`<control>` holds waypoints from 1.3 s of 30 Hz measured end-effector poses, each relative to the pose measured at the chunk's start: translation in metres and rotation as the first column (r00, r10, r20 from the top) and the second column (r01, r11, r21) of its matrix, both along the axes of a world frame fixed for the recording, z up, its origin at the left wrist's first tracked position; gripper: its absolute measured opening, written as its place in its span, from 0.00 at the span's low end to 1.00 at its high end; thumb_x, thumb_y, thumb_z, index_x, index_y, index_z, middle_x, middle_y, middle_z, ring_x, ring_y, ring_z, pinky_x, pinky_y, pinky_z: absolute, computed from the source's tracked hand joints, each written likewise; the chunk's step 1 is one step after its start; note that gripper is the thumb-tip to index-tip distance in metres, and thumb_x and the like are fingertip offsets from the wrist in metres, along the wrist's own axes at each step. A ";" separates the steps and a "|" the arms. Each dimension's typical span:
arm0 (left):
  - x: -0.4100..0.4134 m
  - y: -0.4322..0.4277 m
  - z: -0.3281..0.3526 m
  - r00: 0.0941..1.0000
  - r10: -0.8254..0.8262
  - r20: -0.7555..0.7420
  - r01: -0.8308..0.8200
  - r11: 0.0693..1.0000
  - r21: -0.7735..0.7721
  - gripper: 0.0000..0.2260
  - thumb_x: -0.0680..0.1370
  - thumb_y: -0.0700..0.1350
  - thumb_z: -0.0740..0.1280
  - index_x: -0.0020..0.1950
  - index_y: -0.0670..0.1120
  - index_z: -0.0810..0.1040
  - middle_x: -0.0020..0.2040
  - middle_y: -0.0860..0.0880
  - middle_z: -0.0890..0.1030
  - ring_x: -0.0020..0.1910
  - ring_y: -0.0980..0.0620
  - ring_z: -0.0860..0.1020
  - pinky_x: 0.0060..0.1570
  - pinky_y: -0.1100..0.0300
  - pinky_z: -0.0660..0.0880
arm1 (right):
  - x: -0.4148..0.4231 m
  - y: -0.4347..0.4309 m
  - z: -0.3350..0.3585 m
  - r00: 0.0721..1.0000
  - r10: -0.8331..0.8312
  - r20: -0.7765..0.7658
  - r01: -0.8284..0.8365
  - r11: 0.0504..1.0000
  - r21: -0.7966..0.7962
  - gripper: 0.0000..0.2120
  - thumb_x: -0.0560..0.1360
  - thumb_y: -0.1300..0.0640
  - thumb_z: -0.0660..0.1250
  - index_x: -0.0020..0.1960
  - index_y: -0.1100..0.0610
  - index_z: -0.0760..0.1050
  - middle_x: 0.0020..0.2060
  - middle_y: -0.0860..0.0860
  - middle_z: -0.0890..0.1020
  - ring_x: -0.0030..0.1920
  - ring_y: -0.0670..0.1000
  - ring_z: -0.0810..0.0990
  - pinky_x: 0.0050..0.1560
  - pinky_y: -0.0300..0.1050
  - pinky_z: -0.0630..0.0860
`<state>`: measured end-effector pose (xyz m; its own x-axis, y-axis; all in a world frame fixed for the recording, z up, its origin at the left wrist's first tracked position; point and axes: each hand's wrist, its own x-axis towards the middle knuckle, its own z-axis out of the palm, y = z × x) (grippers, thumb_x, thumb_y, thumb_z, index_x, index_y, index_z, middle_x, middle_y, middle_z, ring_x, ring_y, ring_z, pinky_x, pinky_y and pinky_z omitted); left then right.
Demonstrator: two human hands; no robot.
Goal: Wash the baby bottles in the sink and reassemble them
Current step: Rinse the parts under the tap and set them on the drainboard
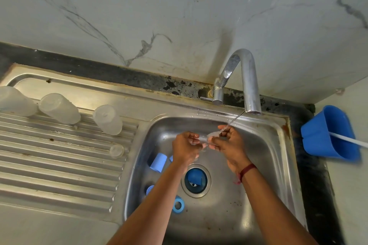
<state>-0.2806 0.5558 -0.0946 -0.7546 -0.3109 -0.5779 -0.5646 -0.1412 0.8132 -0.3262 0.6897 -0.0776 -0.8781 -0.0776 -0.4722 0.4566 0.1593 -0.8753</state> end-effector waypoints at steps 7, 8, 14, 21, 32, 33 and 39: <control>0.000 -0.007 0.001 0.994 0.056 0.094 -0.075 0.976 0.205 0.07 0.80 0.32 0.61 0.53 0.40 0.77 0.38 0.44 0.78 0.32 0.49 0.74 0.27 0.62 0.70 | 0.004 0.003 -0.006 0.948 0.210 -0.237 -0.104 0.914 0.392 0.17 0.69 0.68 0.75 0.56 0.58 0.82 0.50 0.51 0.81 0.46 0.43 0.79 0.43 0.23 0.72; 0.000 -0.006 0.003 0.994 0.056 0.090 -0.077 0.963 0.258 0.07 0.81 0.32 0.60 0.53 0.40 0.76 0.38 0.43 0.78 0.33 0.49 0.73 0.28 0.62 0.69 | 0.005 0.002 -0.006 0.937 0.239 -0.254 -0.117 0.902 0.417 0.16 0.69 0.68 0.75 0.55 0.59 0.82 0.50 0.52 0.81 0.45 0.44 0.79 0.43 0.22 0.71; 0.003 -0.003 0.008 0.999 -0.035 -0.012 0.037 0.921 0.387 0.08 0.81 0.40 0.65 0.59 0.43 0.79 0.51 0.44 0.86 0.51 0.47 0.85 0.53 0.51 0.81 | 0.004 0.000 -0.001 0.944 0.222 -0.246 -0.115 0.916 0.384 0.09 0.70 0.58 0.77 0.49 0.53 0.82 0.42 0.49 0.83 0.40 0.45 0.81 0.37 0.28 0.74; 0.004 -0.003 0.013 0.999 -0.024 -0.047 0.041 0.919 0.392 0.08 0.79 0.39 0.69 0.57 0.45 0.82 0.51 0.46 0.86 0.51 0.49 0.84 0.53 0.52 0.79 | 0.010 0.008 0.000 0.979 0.111 -0.172 -0.085 0.985 0.153 0.09 0.73 0.63 0.74 0.45 0.49 0.81 0.38 0.46 0.85 0.42 0.48 0.84 0.42 0.39 0.81; 0.001 0.000 0.011 0.996 0.062 -0.071 -0.039 0.957 0.287 0.15 0.79 0.30 0.63 0.60 0.46 0.79 0.50 0.47 0.84 0.46 0.54 0.80 0.44 0.59 0.76 | 0.014 0.004 -0.012 0.918 0.246 -0.311 -0.114 0.915 0.388 0.16 0.70 0.63 0.76 0.56 0.54 0.81 0.46 0.47 0.84 0.46 0.37 0.80 0.43 0.23 0.72; 0.001 -0.001 0.009 0.996 0.078 -0.054 -0.060 0.960 0.274 0.15 0.80 0.31 0.62 0.59 0.47 0.79 0.51 0.47 0.83 0.47 0.53 0.80 0.45 0.57 0.76 | 0.015 0.003 -0.012 0.921 0.221 -0.320 -0.092 0.923 0.373 0.15 0.70 0.64 0.76 0.56 0.54 0.81 0.45 0.46 0.84 0.45 0.36 0.80 0.43 0.24 0.73; 0.006 -0.008 0.004 0.997 0.078 -0.011 -0.073 0.962 0.263 0.14 0.80 0.33 0.60 0.61 0.47 0.77 0.53 0.47 0.83 0.49 0.50 0.82 0.43 0.58 0.76 | 0.020 0.001 -0.015 0.936 0.137 -0.324 -0.025 0.944 0.329 0.14 0.71 0.63 0.75 0.53 0.51 0.78 0.44 0.40 0.81 0.46 0.36 0.79 0.43 0.23 0.72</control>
<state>-0.2746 0.5480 -0.0904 -0.7476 -0.2074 -0.6310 -0.5272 -0.3926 0.7536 -0.3062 0.6904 -0.0924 -0.9857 -0.0526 -0.1599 0.1161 0.4753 -0.8721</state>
